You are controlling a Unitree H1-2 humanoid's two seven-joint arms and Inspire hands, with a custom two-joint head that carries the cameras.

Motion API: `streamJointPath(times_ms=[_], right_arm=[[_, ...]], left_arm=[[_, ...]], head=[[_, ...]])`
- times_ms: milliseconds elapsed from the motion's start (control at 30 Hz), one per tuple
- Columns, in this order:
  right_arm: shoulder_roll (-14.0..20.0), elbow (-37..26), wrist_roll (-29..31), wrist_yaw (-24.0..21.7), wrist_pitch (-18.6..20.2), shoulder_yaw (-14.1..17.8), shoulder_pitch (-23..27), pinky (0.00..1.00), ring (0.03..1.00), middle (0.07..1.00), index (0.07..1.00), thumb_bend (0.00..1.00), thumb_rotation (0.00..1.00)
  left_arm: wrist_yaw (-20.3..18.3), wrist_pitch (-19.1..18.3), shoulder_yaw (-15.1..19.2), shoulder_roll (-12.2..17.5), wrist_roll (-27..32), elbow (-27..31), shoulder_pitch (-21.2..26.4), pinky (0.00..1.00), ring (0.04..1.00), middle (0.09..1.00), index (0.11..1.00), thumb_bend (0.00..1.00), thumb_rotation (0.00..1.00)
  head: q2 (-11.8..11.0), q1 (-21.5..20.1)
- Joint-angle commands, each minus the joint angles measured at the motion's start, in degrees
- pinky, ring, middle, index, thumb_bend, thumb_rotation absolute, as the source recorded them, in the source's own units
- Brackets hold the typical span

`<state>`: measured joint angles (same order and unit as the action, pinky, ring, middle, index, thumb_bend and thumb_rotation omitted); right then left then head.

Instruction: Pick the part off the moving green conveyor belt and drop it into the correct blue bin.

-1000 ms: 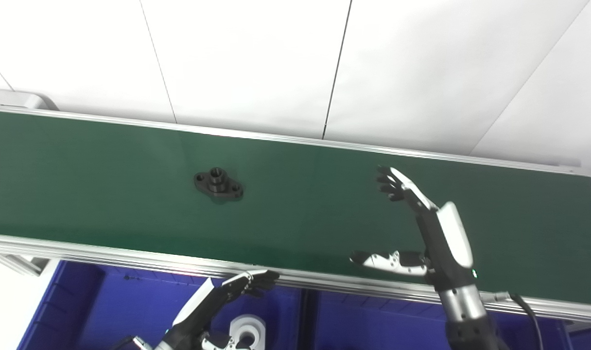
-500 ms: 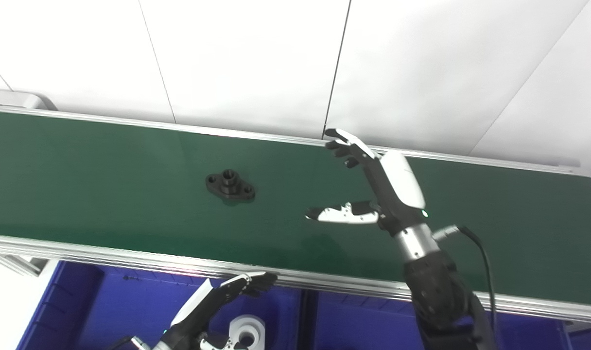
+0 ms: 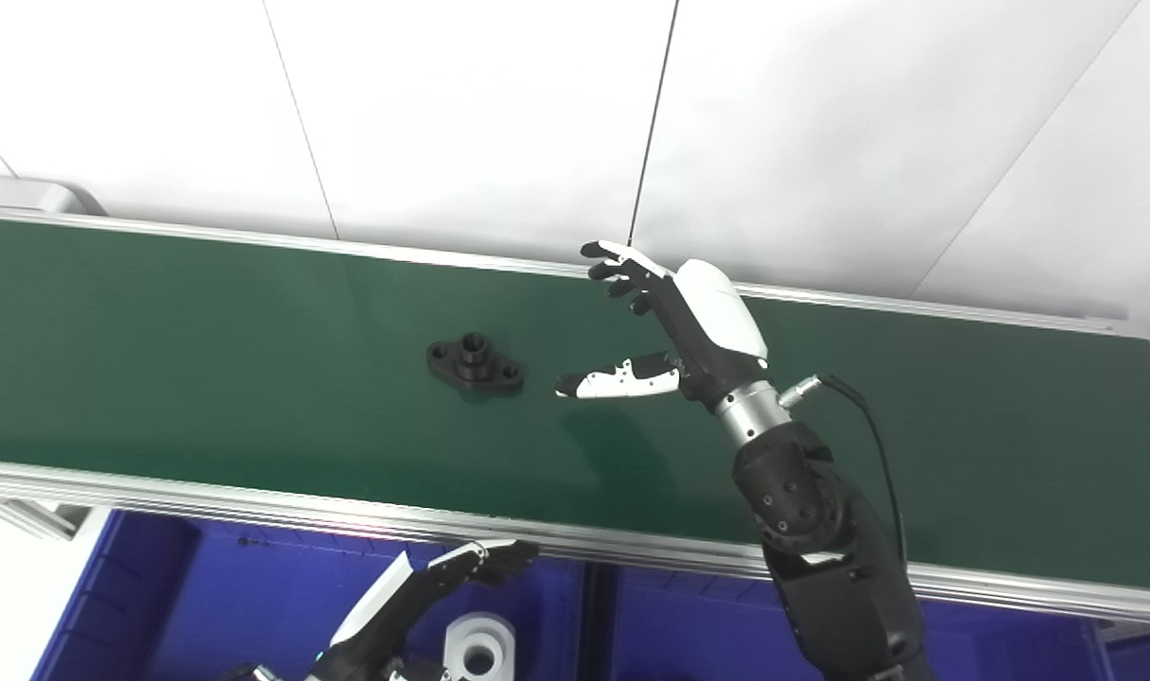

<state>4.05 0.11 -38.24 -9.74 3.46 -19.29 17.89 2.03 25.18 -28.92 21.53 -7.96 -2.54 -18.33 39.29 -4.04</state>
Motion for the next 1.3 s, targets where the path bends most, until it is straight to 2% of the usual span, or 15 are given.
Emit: streamJointPath(times_ms=[0, 300, 433, 567, 633, 867, 933, 1267], right_arm=[[-0.17, -0.25, -0.67, 0.24, 0.2, -0.53, 3.21, 0.65, 0.739, 0.794, 0.864, 0.88, 0.4], [-0.27, 4.03, -7.0, -1.52, 2.62, -5.1, 7.62, 0.67, 0.75, 0.805, 0.854, 0.88, 0.41], [-0.68, 6.81, -8.43, -1.99, 3.11, -6.6, 9.62, 0.67, 0.756, 0.804, 0.839, 0.89, 0.41], [-0.17, 9.31, -9.18, -2.11, 2.51, -8.01, 11.06, 0.68, 0.764, 0.799, 0.825, 0.9, 0.4], [0.08, 10.22, -9.52, -2.03, 2.34, -8.71, 11.36, 0.68, 0.762, 0.796, 0.822, 0.89, 0.39], [-0.53, 15.09, -9.74, -1.16, 1.66, -10.48, 12.42, 0.68, 0.744, 0.779, 0.8, 0.87, 0.36], [-0.82, 17.27, -10.07, -0.03, 1.17, -11.02, 12.8, 0.67, 0.729, 0.765, 0.785, 0.87, 0.32], [-0.14, 23.51, -10.71, 3.54, 0.27, -13.34, 13.98, 0.64, 0.714, 0.753, 0.768, 0.84, 0.23]], left_arm=[[1.89, 1.75, -0.41, 0.6, -0.47, 1.1, 0.42, 0.74, 0.786, 0.805, 0.8, 0.91, 0.3], [4.09, 1.75, -2.32, 1.31, -1.8, 1.15, 0.88, 0.74, 0.789, 0.816, 0.801, 0.91, 0.29], [5.26, 1.75, -3.24, 1.32, -2.39, 0.94, 1.13, 0.74, 0.791, 0.816, 0.801, 0.91, 0.3], [5.88, 1.75, -4.05, 0.76, -2.98, 0.69, 1.33, 0.74, 0.795, 0.817, 0.801, 0.91, 0.33], [6.05, 1.74, -4.24, 0.4, -3.36, 0.58, 1.34, 0.74, 0.795, 0.818, 0.8, 0.91, 0.32], [5.34, 1.73, -4.13, -0.43, -3.15, 0.51, 1.12, 0.75, 0.8, 0.826, 0.809, 0.91, 0.28], [5.64, 1.74, -4.38, -0.51, -3.1, 0.43, 1.2, 0.76, 0.808, 0.828, 0.811, 0.9, 0.26], [5.99, 1.74, -4.49, -0.57, -3.12, 0.49, 1.13, 0.76, 0.813, 0.832, 0.812, 0.9, 0.27]], head=[[-0.15, 0.86], [-0.15, 1.52], [-0.04, 3.89], [-0.31, 8.59], [-0.44, 9.05], [-0.53, 9.15], [-0.53, 9.15], [-0.17, 8.14]])
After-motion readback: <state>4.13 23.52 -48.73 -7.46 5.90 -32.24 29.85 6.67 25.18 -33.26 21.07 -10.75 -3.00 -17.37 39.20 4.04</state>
